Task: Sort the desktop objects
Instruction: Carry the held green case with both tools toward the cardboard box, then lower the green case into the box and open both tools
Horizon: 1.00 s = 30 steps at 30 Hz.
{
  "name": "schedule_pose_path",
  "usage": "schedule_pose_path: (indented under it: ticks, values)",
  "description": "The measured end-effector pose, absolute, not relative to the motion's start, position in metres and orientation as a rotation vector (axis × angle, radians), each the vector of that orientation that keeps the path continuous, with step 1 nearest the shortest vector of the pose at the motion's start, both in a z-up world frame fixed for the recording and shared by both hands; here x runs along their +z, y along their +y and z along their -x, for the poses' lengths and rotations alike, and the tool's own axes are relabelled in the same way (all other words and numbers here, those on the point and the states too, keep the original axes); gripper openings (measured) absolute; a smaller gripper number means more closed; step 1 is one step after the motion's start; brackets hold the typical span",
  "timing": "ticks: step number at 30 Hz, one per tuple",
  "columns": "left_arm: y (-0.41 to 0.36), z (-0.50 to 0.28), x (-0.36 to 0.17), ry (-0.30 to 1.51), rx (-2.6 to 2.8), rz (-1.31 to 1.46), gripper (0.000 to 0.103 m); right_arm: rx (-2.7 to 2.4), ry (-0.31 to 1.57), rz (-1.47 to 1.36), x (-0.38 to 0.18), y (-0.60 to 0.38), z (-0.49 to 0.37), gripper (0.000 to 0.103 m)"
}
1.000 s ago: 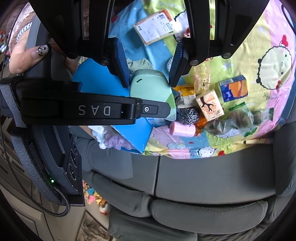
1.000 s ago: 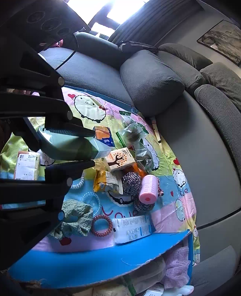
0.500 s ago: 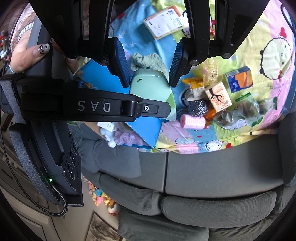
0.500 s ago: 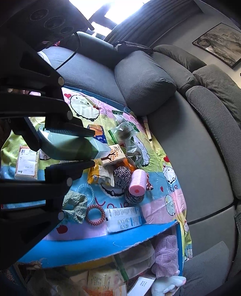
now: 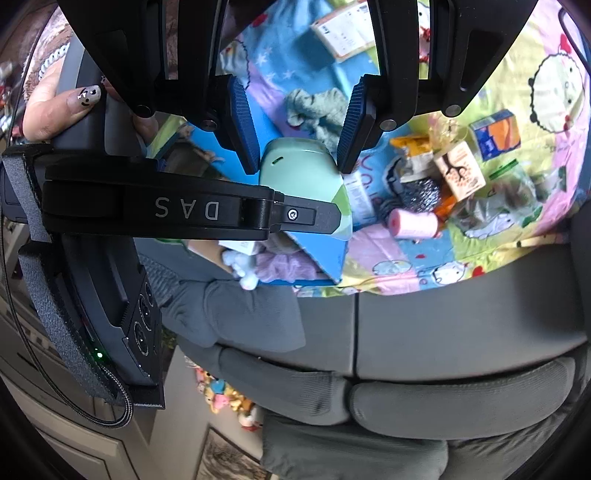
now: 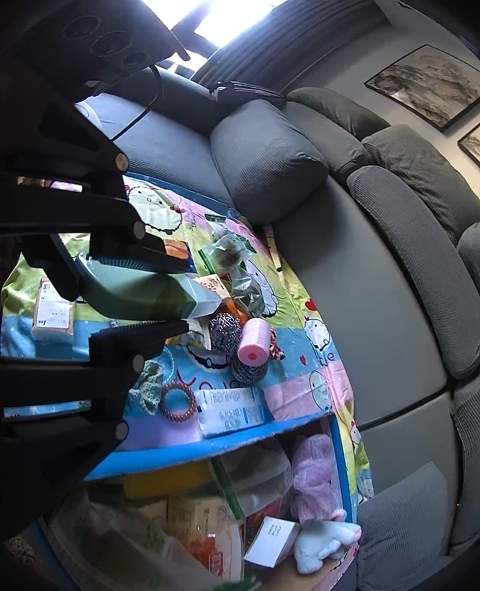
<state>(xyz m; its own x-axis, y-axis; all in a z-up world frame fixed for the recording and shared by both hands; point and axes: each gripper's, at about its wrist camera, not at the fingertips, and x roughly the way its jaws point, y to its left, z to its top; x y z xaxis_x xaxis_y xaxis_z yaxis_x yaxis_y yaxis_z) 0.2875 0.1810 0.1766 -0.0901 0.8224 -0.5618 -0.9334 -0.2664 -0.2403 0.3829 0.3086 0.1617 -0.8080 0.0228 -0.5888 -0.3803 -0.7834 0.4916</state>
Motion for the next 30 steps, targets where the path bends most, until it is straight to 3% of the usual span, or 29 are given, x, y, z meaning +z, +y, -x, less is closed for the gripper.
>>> schedule_pose_path:
  ticks: [30]
  values:
    - [0.256,-0.323,0.180,0.258,1.535,0.661,0.044,2.504,0.976,0.689,0.165,0.373,-0.447,0.026]
